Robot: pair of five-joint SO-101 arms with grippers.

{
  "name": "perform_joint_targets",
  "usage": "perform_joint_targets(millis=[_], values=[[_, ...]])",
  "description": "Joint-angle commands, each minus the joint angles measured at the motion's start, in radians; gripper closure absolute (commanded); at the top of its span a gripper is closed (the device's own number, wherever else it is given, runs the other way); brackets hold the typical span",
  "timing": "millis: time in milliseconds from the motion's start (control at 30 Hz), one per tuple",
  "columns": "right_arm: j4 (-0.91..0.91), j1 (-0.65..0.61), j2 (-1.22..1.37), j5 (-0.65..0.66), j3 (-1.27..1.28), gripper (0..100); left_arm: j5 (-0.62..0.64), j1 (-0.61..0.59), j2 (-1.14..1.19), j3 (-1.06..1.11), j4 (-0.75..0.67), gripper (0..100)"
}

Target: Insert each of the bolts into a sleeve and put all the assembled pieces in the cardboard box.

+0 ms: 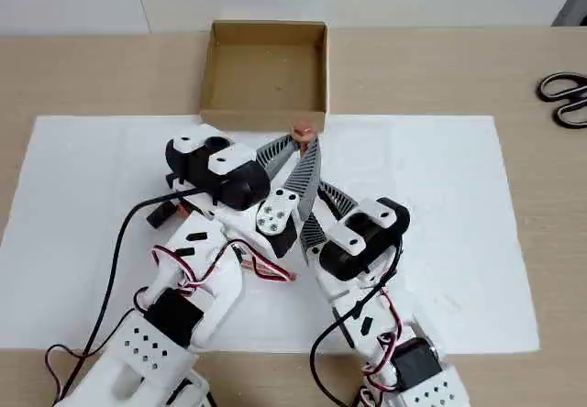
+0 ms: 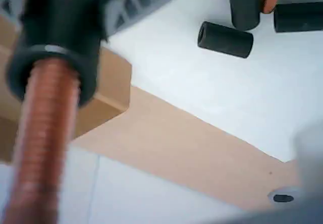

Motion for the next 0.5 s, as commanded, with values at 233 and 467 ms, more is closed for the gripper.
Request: perform_joint_targets(millis=[233,467], values=[[-0.018,0.002,-0.019,-0.008,0.005,99.5,-0.33,0.002,-0.021,-0.005,0.118,99],[-0.018,0.004,-0.019,-0.008,0.005,99.5,-0.328,0.0,-0.021,-0.007,0.149,88]])
